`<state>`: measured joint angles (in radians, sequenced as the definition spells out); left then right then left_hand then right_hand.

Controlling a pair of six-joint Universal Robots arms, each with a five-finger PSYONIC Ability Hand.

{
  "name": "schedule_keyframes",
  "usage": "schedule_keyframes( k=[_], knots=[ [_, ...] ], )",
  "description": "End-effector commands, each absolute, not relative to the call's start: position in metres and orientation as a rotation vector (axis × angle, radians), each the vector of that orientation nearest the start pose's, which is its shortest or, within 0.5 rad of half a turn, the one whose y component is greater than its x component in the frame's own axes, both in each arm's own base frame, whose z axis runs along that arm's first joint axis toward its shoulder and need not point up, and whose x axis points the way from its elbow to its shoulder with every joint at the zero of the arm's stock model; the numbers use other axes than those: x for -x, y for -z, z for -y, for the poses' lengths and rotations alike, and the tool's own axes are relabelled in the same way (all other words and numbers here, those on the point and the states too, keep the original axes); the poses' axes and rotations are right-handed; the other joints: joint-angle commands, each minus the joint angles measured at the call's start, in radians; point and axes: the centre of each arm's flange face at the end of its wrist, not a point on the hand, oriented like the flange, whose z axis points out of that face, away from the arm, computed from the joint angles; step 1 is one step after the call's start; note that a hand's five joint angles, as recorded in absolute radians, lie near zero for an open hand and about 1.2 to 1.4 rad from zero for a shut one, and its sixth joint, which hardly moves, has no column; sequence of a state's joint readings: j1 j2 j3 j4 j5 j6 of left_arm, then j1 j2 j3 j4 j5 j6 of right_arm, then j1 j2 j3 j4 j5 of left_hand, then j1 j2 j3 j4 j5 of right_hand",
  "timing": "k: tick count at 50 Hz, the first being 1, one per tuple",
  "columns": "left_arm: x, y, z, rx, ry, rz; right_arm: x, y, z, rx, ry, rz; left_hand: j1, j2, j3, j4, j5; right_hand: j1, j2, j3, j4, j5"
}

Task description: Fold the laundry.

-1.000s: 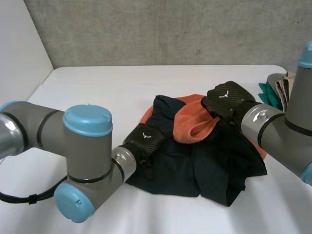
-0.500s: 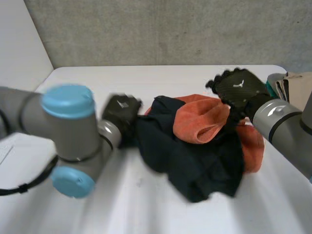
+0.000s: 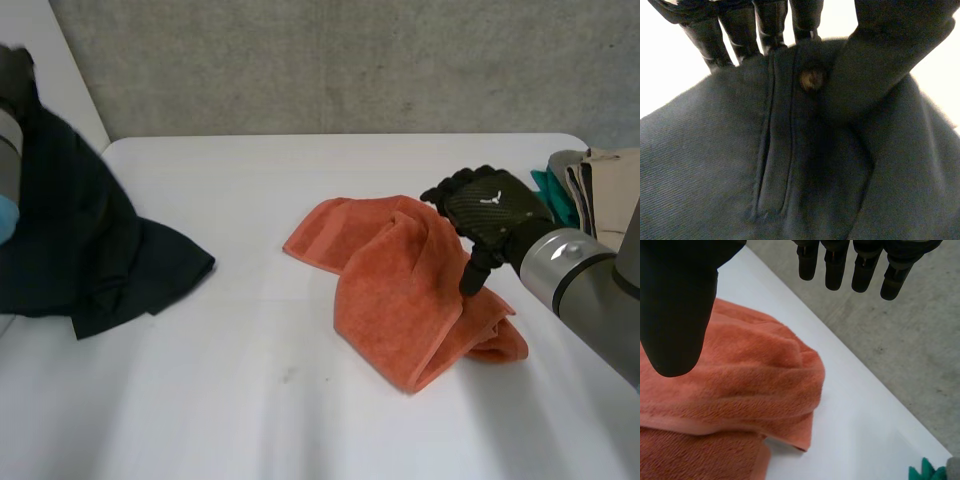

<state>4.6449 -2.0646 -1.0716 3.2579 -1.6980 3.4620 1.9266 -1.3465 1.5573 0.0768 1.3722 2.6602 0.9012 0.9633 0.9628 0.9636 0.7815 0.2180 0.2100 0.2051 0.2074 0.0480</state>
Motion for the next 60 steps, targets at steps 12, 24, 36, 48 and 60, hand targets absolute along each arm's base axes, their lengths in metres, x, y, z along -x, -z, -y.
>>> schedule_keyframes(
  k=[12, 24, 36, 48, 60],
  knots=[
    [0.247, -0.257, 0.308, -0.765, 2.14, -2.235, -0.234, -0.241, 0.263, 1.199, 1.842, -2.221, -0.727, -0.789, -0.788, -0.789, -0.781, -0.043, -0.035, -0.031, -0.033, -0.048],
    [0.347, -0.223, 0.182, -1.413, 2.18, -2.316, -0.193, -0.222, 0.275, 1.492, 1.612, -2.394, -0.727, -0.789, -0.788, -0.789, -0.781, 0.03, 0.038, 0.043, 0.04, 0.025],
    [0.422, -0.194, 0.222, -1.748, 2.23, -1.983, -0.209, -0.18, 0.265, 1.151, 1.488, -2.425, -0.727, -0.789, -0.788, -0.789, -0.781, 0.106, 0.114, 0.119, 0.117, 0.102],
    [0.451, -0.128, 0.267, -1.957, 2.154, -1.818, -0.228, -0.156, 0.254, 1.065, 1.589, -2.398, -0.727, -0.789, -0.788, -0.789, -0.781, 0.188, 0.196, 0.201, 0.199, 0.184],
    [0.448, -0.129, 0.296, -1.776, 2.202, -1.768, -0.234, -0.152, 0.257, 1.071, 1.68, -2.34, 0.495, 0.433, 0.433, 0.433, 0.44, 1.178, 1.186, 1.191, 1.189, 1.174]
  ],
)
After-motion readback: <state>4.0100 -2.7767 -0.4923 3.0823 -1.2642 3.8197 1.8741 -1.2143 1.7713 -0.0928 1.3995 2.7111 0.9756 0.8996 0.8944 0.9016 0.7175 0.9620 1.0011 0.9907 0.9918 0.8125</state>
